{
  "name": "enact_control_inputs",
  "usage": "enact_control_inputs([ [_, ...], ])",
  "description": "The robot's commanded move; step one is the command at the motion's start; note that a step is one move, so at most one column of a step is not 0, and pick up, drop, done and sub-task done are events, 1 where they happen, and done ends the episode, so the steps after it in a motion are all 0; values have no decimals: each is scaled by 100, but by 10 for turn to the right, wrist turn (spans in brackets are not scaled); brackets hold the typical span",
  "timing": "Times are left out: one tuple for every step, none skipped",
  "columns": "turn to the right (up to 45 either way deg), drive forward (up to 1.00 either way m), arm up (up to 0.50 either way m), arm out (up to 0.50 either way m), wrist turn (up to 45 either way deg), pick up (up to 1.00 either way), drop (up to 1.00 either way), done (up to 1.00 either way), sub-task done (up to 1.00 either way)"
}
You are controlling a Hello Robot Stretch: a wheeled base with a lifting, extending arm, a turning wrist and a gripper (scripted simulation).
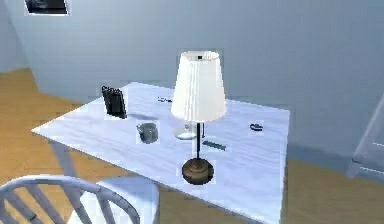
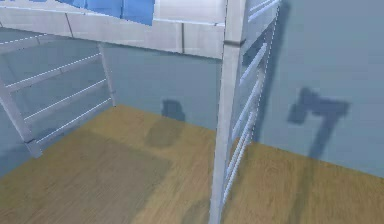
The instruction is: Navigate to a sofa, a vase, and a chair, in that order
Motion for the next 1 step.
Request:
enact_control_inputs([
  [0,0,0,0,0,0,0,0,100],
])
